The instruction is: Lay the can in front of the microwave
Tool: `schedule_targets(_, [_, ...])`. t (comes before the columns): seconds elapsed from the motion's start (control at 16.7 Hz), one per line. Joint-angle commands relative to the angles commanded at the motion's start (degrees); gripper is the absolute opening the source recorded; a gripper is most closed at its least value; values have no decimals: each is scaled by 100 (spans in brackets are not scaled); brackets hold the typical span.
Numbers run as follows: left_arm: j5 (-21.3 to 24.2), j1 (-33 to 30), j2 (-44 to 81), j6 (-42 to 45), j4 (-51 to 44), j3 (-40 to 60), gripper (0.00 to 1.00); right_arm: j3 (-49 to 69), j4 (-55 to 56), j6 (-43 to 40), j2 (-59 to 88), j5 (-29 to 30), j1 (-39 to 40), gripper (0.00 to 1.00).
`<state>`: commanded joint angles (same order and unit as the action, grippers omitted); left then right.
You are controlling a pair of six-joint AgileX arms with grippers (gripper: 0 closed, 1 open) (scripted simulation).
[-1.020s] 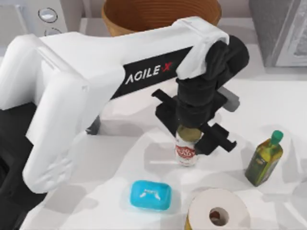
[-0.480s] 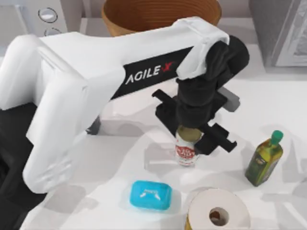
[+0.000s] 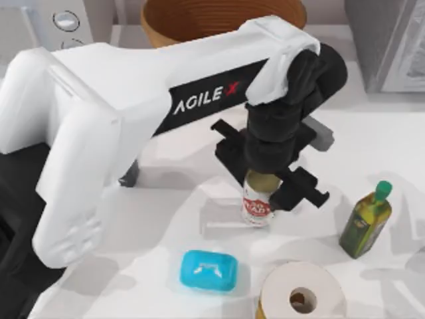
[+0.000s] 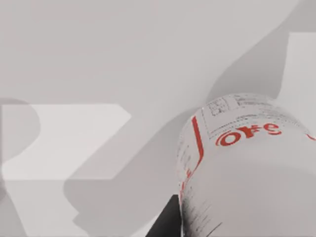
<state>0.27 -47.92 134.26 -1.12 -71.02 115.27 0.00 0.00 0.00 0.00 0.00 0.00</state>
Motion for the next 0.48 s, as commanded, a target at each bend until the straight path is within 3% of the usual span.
schedule_targets(0.24, [-4,-6,-47,1,-604,538,0,0,0,0,0,0,0,100])
schedule_targets(0.48, [-5,4,-44,7,-624,565,0,0,0,0,0,0,0,100])
